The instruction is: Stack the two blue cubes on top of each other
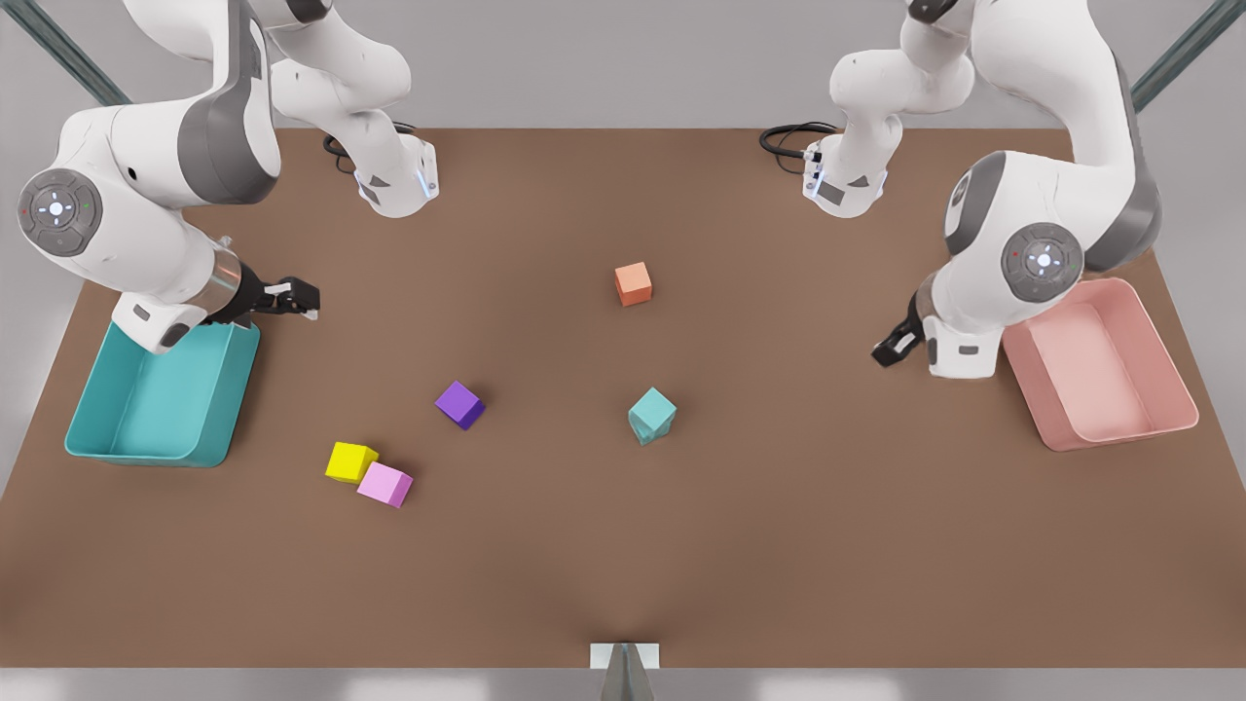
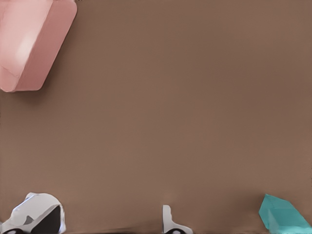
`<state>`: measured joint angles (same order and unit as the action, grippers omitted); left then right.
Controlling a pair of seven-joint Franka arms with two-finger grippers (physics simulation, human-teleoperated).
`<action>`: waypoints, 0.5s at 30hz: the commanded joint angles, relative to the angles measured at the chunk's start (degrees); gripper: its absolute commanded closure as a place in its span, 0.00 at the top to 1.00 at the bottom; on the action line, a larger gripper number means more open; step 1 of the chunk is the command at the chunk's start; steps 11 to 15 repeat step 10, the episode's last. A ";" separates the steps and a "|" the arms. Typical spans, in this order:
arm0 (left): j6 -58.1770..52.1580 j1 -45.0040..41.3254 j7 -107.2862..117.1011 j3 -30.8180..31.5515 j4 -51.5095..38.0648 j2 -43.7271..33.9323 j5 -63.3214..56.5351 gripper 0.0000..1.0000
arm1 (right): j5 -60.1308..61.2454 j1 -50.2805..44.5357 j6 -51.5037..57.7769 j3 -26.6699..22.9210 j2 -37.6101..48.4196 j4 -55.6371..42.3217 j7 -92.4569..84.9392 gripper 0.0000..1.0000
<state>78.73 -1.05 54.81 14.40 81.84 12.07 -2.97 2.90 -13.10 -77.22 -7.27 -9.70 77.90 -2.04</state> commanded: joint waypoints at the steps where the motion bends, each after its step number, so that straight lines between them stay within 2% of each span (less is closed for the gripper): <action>1: -5.26 0.08 -41.28 0.19 -0.45 0.14 1.30 1.00 | 0.00 0.00 0.05 -0.03 0.04 -0.03 -0.68 1.00; 15: -4.37 0.08 -41.28 0.10 -0.36 1.37 1.38 1.00 | 0.00 0.00 -0.03 -0.03 0.04 -0.03 -0.68 1.00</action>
